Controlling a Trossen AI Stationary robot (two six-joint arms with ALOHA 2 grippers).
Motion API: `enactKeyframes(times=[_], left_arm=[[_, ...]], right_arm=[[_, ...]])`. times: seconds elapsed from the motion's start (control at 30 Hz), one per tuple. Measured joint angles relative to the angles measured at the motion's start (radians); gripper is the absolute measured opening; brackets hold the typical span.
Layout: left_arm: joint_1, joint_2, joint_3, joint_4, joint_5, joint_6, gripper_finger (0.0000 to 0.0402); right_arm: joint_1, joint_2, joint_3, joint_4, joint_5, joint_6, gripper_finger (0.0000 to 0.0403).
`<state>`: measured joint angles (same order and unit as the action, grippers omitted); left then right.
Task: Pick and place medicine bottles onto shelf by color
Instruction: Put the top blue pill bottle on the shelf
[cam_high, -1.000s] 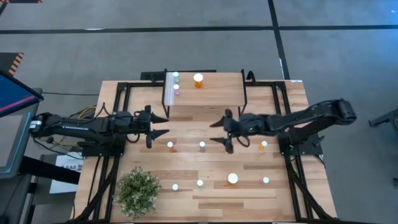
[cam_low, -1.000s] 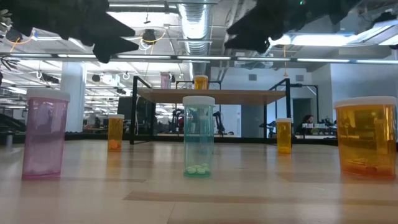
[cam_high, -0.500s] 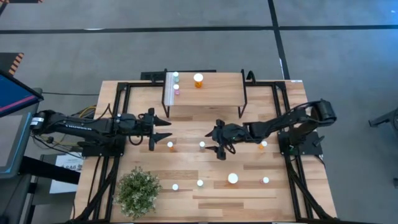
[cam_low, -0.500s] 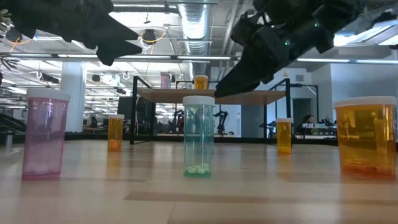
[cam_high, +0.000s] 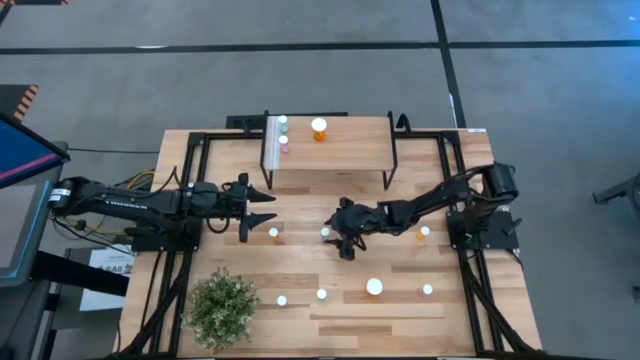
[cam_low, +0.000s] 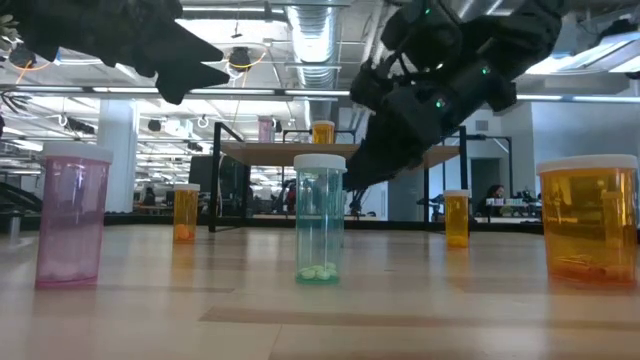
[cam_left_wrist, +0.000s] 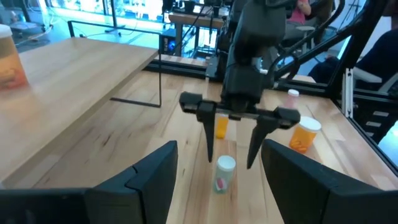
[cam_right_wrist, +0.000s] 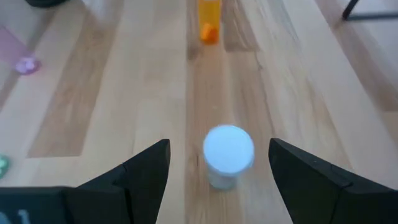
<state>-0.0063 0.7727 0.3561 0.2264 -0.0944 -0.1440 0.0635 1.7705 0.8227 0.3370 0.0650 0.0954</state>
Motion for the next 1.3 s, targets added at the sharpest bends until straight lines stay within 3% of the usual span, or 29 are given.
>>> enactKeyframes(times=[0.37,0.93,1.3], left_arm=[[0.000,0.000,0.000,0.002,0.000,0.000,0.0220],[0.000,0.000,0.000,0.004,0.000,0.001,0.0220],[0.000,0.000,0.000,0.005,0.000,0.001,0.0220]], right_arm=[[-0.012,0.039,0.021,-0.008,-0.017,0.010,0.0261],[-0.014,0.038,0.021,-0.008,-0.017,0.010,0.0129],[-0.022,-0.016,0.019,-0.030,-0.018,0.008,0.0138]])
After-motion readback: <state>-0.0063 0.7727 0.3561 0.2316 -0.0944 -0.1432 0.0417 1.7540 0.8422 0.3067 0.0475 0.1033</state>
